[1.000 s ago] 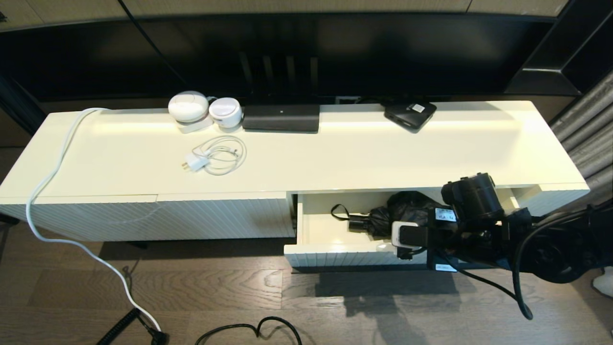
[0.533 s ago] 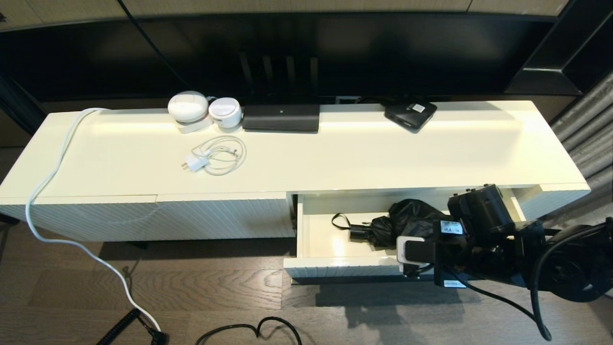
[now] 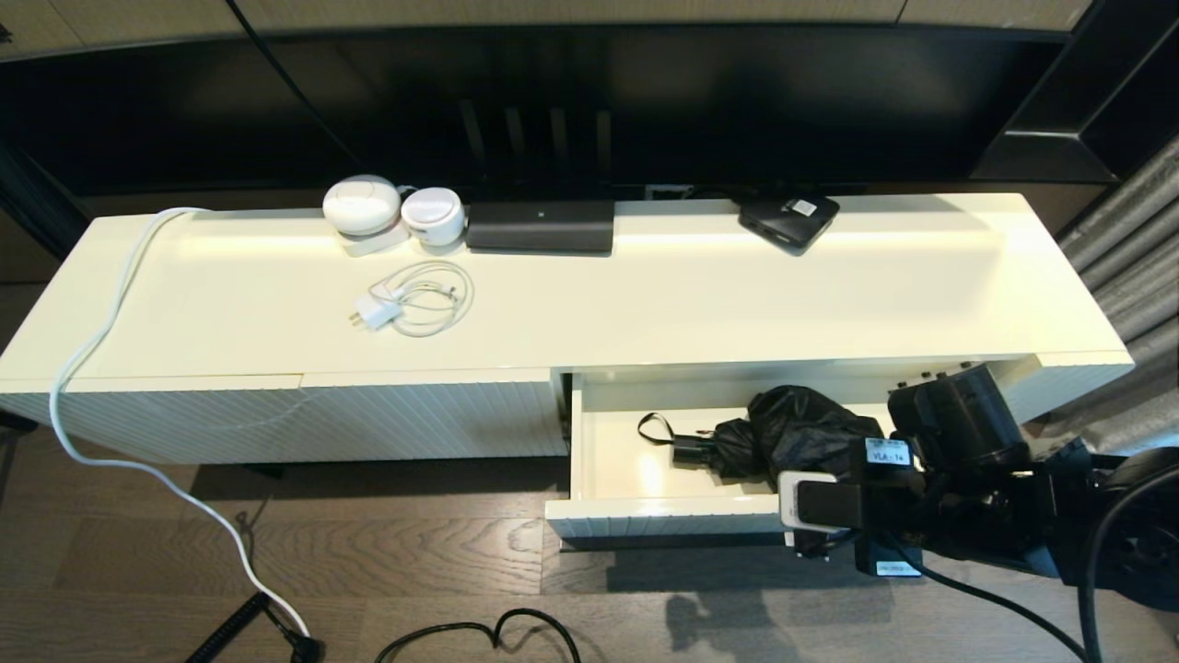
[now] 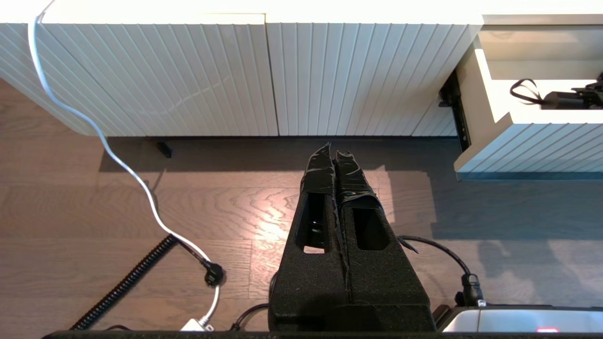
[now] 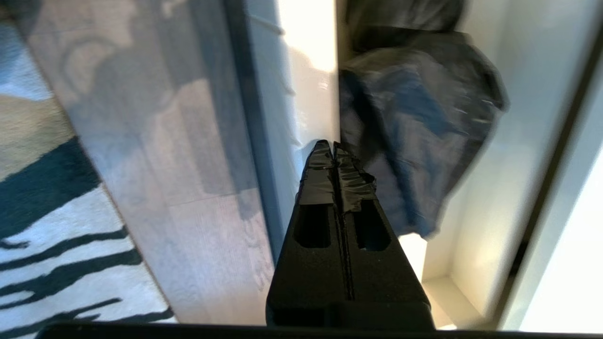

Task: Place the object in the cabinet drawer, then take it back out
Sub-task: Open the drawer, then take the umbrella out of the drawer and put it on the table

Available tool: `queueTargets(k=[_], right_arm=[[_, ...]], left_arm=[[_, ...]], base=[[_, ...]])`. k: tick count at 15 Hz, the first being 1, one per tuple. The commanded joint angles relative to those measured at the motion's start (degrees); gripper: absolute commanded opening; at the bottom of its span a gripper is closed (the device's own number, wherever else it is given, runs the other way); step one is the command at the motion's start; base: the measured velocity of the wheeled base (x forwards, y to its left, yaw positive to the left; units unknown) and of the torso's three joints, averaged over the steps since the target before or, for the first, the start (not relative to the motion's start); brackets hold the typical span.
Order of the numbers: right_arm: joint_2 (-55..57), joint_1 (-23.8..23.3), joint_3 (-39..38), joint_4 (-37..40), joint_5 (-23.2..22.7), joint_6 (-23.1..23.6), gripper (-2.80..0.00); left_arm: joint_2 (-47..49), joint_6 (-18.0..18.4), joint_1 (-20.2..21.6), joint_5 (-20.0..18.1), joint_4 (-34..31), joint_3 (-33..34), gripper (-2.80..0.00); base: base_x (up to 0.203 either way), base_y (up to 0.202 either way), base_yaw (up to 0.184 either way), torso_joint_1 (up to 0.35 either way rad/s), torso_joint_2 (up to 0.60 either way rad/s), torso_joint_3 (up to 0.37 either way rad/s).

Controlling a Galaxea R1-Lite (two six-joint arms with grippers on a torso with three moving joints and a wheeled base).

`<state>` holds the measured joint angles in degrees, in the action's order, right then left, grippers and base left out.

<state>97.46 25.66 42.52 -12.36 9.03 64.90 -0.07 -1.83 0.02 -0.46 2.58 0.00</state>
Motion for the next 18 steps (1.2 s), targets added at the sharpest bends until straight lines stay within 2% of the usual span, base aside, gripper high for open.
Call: queueTargets(k=[1, 4, 6, 9, 10, 11, 12, 15, 18], right_arm=[[-3.14, -0.09, 0.27, -0.64, 0.25, 0.51, -2.80], [-7.22, -0.81, 1.98, 2.75, 0.40, 2.73, -2.80], [-9.09, -1.25, 6.08, 9.90, 1.04, 3.92, -2.80], [-7.88, -4.11, 10.10, 13.25, 1.56, 10.06, -2.80], [-7.26, -4.56, 11.44, 14.79, 1.48, 10.75, -2.80], [-6.43, -4.70, 13.72, 17.74, 1.41, 10.95, 0.00], [-5.21, -4.78, 16.32, 21.41, 1.37, 11.11, 0.00], [0.47, -5.41, 23.15, 25.91, 1.05, 10.01, 0.00], [4.37, -6.24, 24.72, 28.77, 0.69, 8.65, 0.00]], left_arm=[[0.07, -0.01, -0.02, 0.02, 0.04, 0.00, -2.80], [0.07, -0.01, 0.00, 0.02, 0.03, 0.00, -2.80], [0.07, -0.01, 0.06, 0.02, 0.05, 0.00, -2.80], [0.07, -0.01, -0.02, 0.02, 0.05, 0.00, -2.80], [0.07, -0.01, -0.02, 0.02, -0.04, 0.00, -2.80], [0.07, -0.01, 0.05, 0.02, 0.05, 0.00, -2.80], [0.07, -0.01, -0.02, 0.02, 0.05, 0.00, -2.80], [0.07, -0.01, -0.02, 0.02, 0.05, 0.00, -2.80], [0.07, -0.01, 0.06, 0.02, 0.05, 0.00, -2.80]], base=[[0.000, 0.000, 0.000, 0.000, 0.00, 0.000], [0.000, 0.000, 0.000, 0.000, 0.00, 0.000], [0.000, 0.000, 0.000, 0.000, 0.00, 0.000], [0.000, 0.000, 0.000, 0.000, 0.00, 0.000], [0.000, 0.000, 0.000, 0.000, 0.00, 0.000], [0.000, 0.000, 0.000, 0.000, 0.00, 0.000], [0.000, 0.000, 0.000, 0.000, 0.00, 0.000], [0.000, 0.000, 0.000, 0.000, 0.00, 0.000], [0.000, 0.000, 0.000, 0.000, 0.00, 0.000]])
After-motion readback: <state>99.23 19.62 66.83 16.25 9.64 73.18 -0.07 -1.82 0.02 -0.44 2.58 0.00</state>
